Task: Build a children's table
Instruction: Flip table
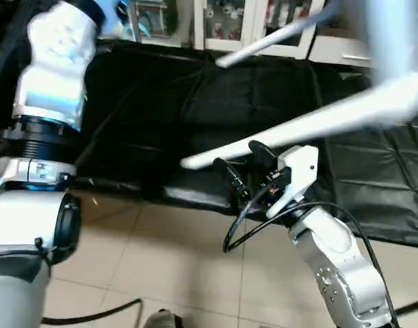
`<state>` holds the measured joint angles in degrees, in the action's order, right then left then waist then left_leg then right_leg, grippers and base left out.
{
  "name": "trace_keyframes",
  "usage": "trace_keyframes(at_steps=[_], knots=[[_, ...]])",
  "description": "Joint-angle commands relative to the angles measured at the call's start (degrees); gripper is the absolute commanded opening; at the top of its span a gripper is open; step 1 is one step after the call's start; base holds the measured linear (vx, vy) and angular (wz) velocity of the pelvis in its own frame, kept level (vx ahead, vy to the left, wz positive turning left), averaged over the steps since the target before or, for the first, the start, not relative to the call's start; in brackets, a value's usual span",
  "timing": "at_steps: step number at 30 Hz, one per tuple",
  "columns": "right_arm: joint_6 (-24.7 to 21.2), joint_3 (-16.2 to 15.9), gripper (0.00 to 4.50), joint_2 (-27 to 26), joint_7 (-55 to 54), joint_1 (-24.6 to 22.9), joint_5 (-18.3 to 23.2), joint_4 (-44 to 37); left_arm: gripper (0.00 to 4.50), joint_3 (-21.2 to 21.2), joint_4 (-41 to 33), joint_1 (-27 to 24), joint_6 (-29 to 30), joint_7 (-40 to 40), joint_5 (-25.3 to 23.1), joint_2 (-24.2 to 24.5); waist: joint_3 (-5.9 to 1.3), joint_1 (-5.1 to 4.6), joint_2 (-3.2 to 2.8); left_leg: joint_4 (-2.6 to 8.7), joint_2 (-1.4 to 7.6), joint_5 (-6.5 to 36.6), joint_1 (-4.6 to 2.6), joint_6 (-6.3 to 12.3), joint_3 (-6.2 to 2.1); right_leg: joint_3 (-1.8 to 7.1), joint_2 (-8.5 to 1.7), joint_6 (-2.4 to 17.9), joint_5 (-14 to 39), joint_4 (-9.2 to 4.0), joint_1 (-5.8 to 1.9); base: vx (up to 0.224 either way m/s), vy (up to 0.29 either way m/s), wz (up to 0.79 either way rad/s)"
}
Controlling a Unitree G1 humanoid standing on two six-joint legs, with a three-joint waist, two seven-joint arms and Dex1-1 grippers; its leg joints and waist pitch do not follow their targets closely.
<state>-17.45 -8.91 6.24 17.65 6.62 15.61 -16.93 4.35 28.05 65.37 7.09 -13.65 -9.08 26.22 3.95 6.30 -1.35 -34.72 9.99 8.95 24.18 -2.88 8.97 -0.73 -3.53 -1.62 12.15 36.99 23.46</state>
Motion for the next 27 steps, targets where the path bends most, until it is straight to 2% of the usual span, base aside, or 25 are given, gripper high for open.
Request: trace_keyframes(at_steps=[1,4,5,8,9,10,16,19,20,21,23,25,26,27], knots=[[-0.86,4.02,4.5,-1.67,-3.58,0.85,0.98,1.54,2.03,6.54,-5.78,-0.2,2.83,3.72,5.88,-1.11,-4.88,-0.21,1.12,3.47,2.07,6.93,-2.03,0.4,-0.21,1.44,-3.72,13.21,-1.38,-3.5,-2.59,0.0,0.0,0.0],[-0.83,7.79,4.5,-3.21,-5.56,1.29,3.81,1.4,2.03,8.32,-10.56,-3.34,6.88,5.19,6.96,-2.73,-5.0,-0.15,0.86,3.3,2.18,5.79,-2.09,1.47,-0.19,1.42,-3.69,13.49,-2.72,-3.32,-2.51,0.0,0.0,0.0],[-0.81,7.91,4.5,-3.24,-5.63,1.29,3.86,1.37,2.03,8.37,-10.73,-3.45,7.02,5.27,6.98,-2.8,-5.07,-0.07,1.08,3.27,2.14,4.9,-1.97,1.81,-0.16,1.33,-3.66,13.45,-3.46,-3.23,-2.66,0.0,0.0,0.0],[-0.24,9.05,4.5,-3.64,-6.4,1.34,4.38,1.24,2.03,8.86,-12.48,-4.31,8.6,5.79,7.55,-3.38,-5.07,-0.11,0.94,3.31,2.05,5.23,-2.06,1.48,-0.16,1.3,-3.53,12.76,-2.82,-3.36,-2.56,0.0,0.0,0.0],[0.18,11.32,4.5,-4.83,-8.28,1.9,5.62,1.53,2.03,9.97,-15.7,-6.0,11.1,6.66,8.49,-4.58,-5.04,-0.21,1.17,3.33,2.03,5.39,-2.05,1.37,-0.1,1.3,-3.47,12.63,-2.72,-3.41,-2.56,0.0,0.0,0.0],[0.04,12.1,4.5,-5.24,-9.09,2.29,5.9,1.87,2.03,10.42,-17.11,-6.82,12.05,7.0,8.85,-5.06,-5.05,-0.29,1.15,3.39,2.2,5.23,-2.11,1.41,-0.2,1.26,-3.62,12.93,-3.2,-3.27,-2.59,0.0,0.0,0.0],[-1.28,14.11,4.5,-6.31,-10.69,4.99,7.06,4.28,2.03,11.08,-21.57,-9.46,15.39,7.73,9.17,-6.19,-5.14,-0.51,1.41,3.14,1.9,3.6,-2.02,1.88,-0.01,1.19,-3.39,12.54,-4.16,-3.15,-2.69,0.0,0.0,0.0],[-1.54,14.82,4.5,-6.35,-10.1,7.84,7.95,7.31,2.03,11.26,-23.57,-10.64,17.12,7.74,9.33,-6.65,-5.12,-0.7,1.34,3.17,1.89,3.38,-2.0,1.71,-0.03,1.12,-3.31,12.45,-4.41,-3.15,-2.68,0.0,0.0,0.0],[-1.07,15.51,4.5,-6.09,-9.29,10.94,8.17,11.02,2.03,11.18,-24.57,-11.32,17.91,7.61,9.26,-6.92,-5.19,-0.69,1.21,3.06,1.92,3.52,-2.13,1.52,0.01,1.14,-3.28,12.42,-4.51,-3.1,-2.57,0.0,0.0,0.0],[-0.85,15.74,4.5,-5.97,-9.04,11.89,8.15,12.19,2.02,11.14,-24.76,-11.5,18.09,7.62,9.27,-7.0,-5.23,-0.84,1.24,3.09,1.87,3.26,-2.06,1.35,-0.03,1.08,-3.25,12.54,-4.83,-3.04,-2.69,0.0,0.0,0.0],[-0.15,16.17,4.5,-5.61,-8.78,14.02,7.72,15.05,2.02,11.15,-25.16,-11.87,18.33,7.7,9.3,-7.14,-5.26,-0.6,1.22,2.91,1.9,2.61,-2.23,1.19,0.11,1.12,-3.15,12.34,-6.11,-2.99,-2.53,0.0,0.0,0.0],[1.13,16.43,4.5,-4.19,-9.83,18.45,5.27,22.08,2.02,11.06,-26.15,-12.94,18.81,7.72,9.45,-7.21,-5.34,-0.83,1.43,2.94,1.88,1.96,-2.16,0.81,0.06,0.97,-3.15,12.66,-7.13,-2.82,-2.71,0.0,0.0,0.0],[1.59,16.64,4.21,-3.53,-10.74,20.52,4.12,25.47,2.02,11.04,-26.86,-13.55,19.25,7.84,9.44,-7.33,-5.27,-0.94,1.54,2.93,1.81,2.03,-2.14,0.41,0.15,0.92,-3.09,12.92,-6.89,-2.86,-2.75,0.0,0.0,0.0],[1.68,16.76,4.21,-3.38,-11.07,21.09,3.89,26.41,2.02,11.05,-27.14,-13.77,19.48,7.88,9.43,-7.39,-5.26,-0.89,1.86,2.89,1.9,2.15,-2.14,0.36,0.23,0.96,-3.21,12.94,-6.78,-2.86,-2.73,0.0,0.0,0.0]])
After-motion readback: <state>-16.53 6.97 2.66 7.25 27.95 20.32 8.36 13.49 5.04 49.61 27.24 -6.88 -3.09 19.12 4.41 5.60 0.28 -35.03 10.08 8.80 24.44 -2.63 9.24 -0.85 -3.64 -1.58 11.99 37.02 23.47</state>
